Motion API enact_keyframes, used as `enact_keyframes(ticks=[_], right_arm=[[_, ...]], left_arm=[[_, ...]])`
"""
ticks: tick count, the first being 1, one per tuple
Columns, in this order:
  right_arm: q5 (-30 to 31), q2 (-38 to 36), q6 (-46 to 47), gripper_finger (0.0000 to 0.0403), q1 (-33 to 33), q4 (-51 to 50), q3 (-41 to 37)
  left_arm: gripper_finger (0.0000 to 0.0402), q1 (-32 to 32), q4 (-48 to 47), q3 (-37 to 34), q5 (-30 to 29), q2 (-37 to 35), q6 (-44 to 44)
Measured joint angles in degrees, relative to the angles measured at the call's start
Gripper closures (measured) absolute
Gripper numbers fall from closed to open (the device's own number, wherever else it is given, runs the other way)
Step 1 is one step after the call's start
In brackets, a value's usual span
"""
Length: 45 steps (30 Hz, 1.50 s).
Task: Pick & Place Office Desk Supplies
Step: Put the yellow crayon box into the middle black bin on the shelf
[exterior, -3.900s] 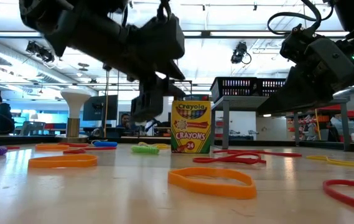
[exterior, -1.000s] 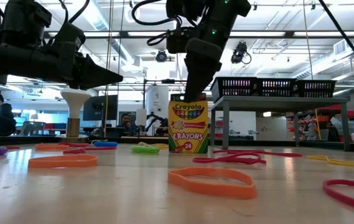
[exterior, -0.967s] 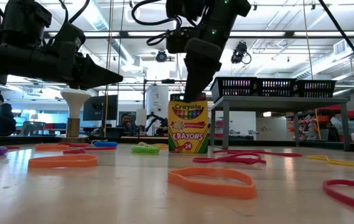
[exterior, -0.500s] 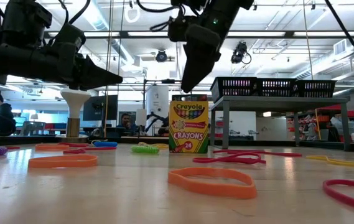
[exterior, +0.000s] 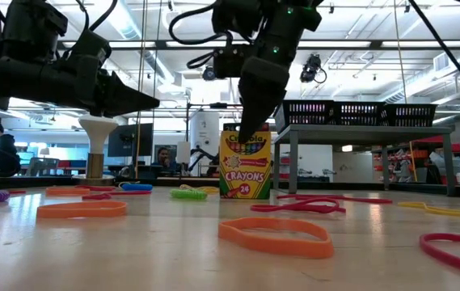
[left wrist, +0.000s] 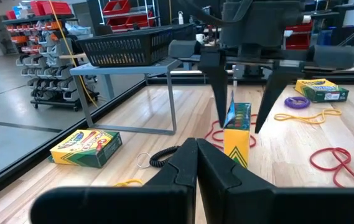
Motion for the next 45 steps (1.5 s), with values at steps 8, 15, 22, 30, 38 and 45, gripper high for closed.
enact_keyframes(ticks=[8, 15, 22, 30, 38, 45], right_arm=[[-1.64, -0.7, -0.33, 0.0299, 0.02, -1.0, 0.02], [-4.07, -2.0, -3.6, 0.0309, 0.02, -5.97, 0.04], [-3.61, -11.23, -8.73, 0.0306, -1.41, -20.95, 2.95], [2.87, -21.7, -16.76, 0.0308, -9.72, -35.81, 17.64], [3.96, -23.59, -29.59, 0.0309, -27.66, -39.6, 24.76], [1.19, -23.36, -37.07, 0.0309, -40.44, -39.79, 22.17]], left_arm=[[0.0392, 0.0, -0.35, 0.0, -0.02, 0.0, -0.1], [0.0392, -0.09, -2.12, 0.02, 0.34, 0.0, -2.26], [0.0392, -0.07, -2.58, 0.04, 0.44, 0.0, -3.47], [0.0392, -0.04, -2.84, 0.04, 0.25, 0.0, -3.55], [0.0392, -0.05, -3.94, 0.04, 0.25, 0.0, -6.01], [0.0392, -0.09, -5.0, 0.04, 0.4, 0.0, -5.89]])
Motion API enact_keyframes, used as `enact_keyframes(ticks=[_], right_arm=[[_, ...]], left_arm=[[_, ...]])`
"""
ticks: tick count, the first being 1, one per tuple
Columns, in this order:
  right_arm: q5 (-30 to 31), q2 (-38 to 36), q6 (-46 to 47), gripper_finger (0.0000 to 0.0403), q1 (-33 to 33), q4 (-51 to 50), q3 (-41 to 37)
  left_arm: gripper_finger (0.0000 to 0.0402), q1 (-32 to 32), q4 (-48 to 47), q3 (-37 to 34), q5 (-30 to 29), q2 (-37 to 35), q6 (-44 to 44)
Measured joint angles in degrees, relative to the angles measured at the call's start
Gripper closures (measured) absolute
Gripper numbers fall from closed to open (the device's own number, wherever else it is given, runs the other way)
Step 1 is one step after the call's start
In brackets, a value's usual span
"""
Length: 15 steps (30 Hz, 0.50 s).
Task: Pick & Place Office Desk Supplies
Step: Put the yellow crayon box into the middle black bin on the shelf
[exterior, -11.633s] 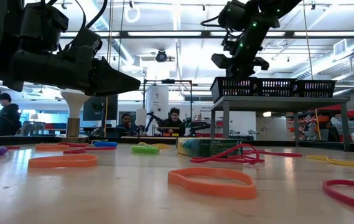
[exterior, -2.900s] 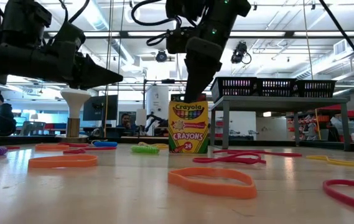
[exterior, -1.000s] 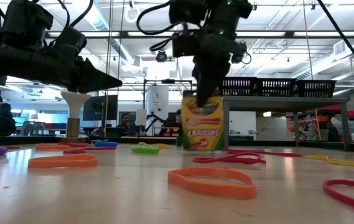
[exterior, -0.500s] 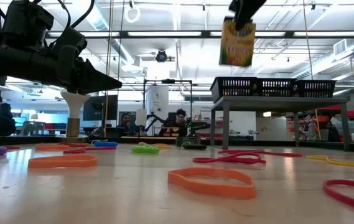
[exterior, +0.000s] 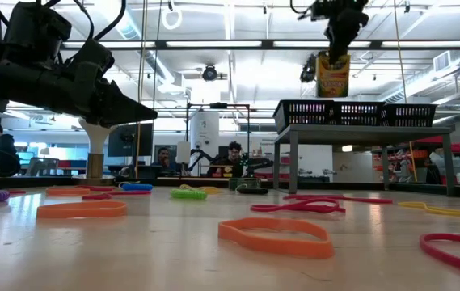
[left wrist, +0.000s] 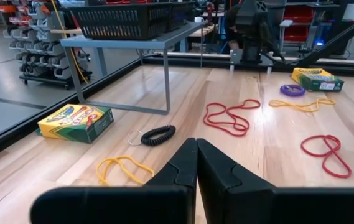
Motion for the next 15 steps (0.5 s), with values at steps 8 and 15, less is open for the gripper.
enact_keyframes(ticks=[8, 15], right_arm=[[-0.66, 0.0, -5.15, 0.0309, -5.36, 0.86, -5.94], [-0.97, 0.02, -7.83, 0.0309, -5.55, 5.45, -11.54]], left_arm=[[0.0392, 0.0, -0.87, -0.02, 0.02, 0.0, -0.22], [0.0392, -0.02, -1.3, -0.02, 0.06, 0.0, -0.7]])
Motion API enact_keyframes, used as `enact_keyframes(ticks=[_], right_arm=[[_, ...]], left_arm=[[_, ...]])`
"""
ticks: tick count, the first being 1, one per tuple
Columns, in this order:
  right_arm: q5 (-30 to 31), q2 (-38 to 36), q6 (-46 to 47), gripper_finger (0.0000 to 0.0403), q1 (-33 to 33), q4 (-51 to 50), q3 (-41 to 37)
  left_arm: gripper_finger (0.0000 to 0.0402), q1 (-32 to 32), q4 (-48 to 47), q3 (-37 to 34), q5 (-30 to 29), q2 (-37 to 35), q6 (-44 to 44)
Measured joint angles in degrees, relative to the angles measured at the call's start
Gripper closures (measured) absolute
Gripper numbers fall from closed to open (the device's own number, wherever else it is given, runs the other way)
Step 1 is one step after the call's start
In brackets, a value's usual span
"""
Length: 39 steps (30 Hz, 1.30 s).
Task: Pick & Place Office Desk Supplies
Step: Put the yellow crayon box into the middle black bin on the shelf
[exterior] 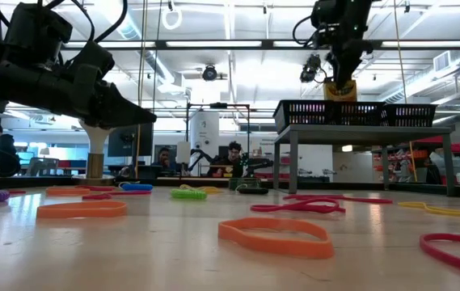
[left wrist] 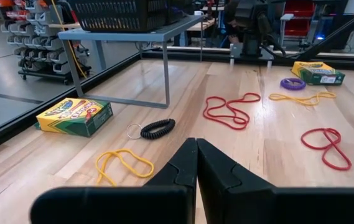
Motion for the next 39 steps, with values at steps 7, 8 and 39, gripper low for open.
enact_keyframes(ticks=[7, 8, 39], right_arm=[[0.01, 0.0, -1.46, 0.0309, 0.0, 3.52, -3.22], [0.0, 0.0, -1.46, 0.0309, 0.0, 3.85, -3.56], [4.12, 0.35, -1.33, 0.028, 0.02, 6.42, -4.95]], left_arm=[[0.0392, 0.0, -0.45, 0.0, 1.27, 0.0, -1.11], [0.0392, 0.0, -0.43, 0.0, 1.46, 0.0, -1.12], [0.0392, 0.0, -0.52, 0.0, 1.53, 0.0, -1.05]])
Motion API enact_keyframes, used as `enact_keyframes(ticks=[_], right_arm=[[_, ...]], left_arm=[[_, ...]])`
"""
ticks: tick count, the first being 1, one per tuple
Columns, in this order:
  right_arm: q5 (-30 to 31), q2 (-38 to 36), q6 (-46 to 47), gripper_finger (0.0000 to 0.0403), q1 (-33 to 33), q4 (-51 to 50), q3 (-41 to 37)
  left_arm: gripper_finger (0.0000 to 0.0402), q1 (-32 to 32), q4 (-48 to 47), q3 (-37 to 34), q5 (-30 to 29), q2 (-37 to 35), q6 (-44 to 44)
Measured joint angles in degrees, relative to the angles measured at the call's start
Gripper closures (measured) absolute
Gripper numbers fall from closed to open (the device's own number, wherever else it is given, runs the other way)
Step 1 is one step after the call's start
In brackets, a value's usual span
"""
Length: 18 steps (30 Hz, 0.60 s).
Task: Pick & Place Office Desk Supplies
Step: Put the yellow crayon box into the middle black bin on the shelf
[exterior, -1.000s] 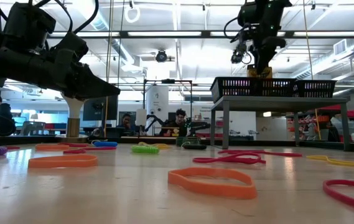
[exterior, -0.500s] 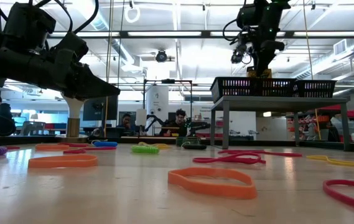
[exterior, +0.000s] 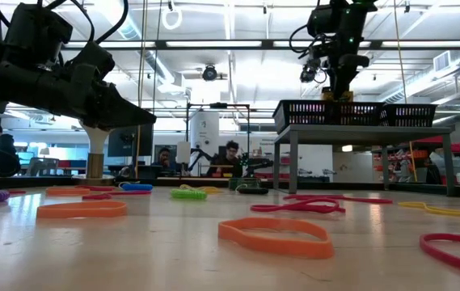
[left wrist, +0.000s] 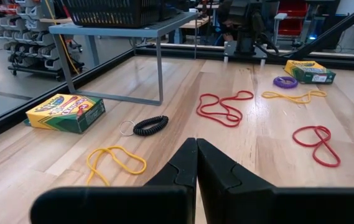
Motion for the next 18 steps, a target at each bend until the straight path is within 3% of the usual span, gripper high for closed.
enact_keyframes(ticks=[18], right_arm=[[2.58, 0.07, 0.07, 0.0279, 0.0, 1.18, 0.0]], left_arm=[[0.0392, 0.0, 0.0, -0.02, 0.0, 0.0, -0.03]])
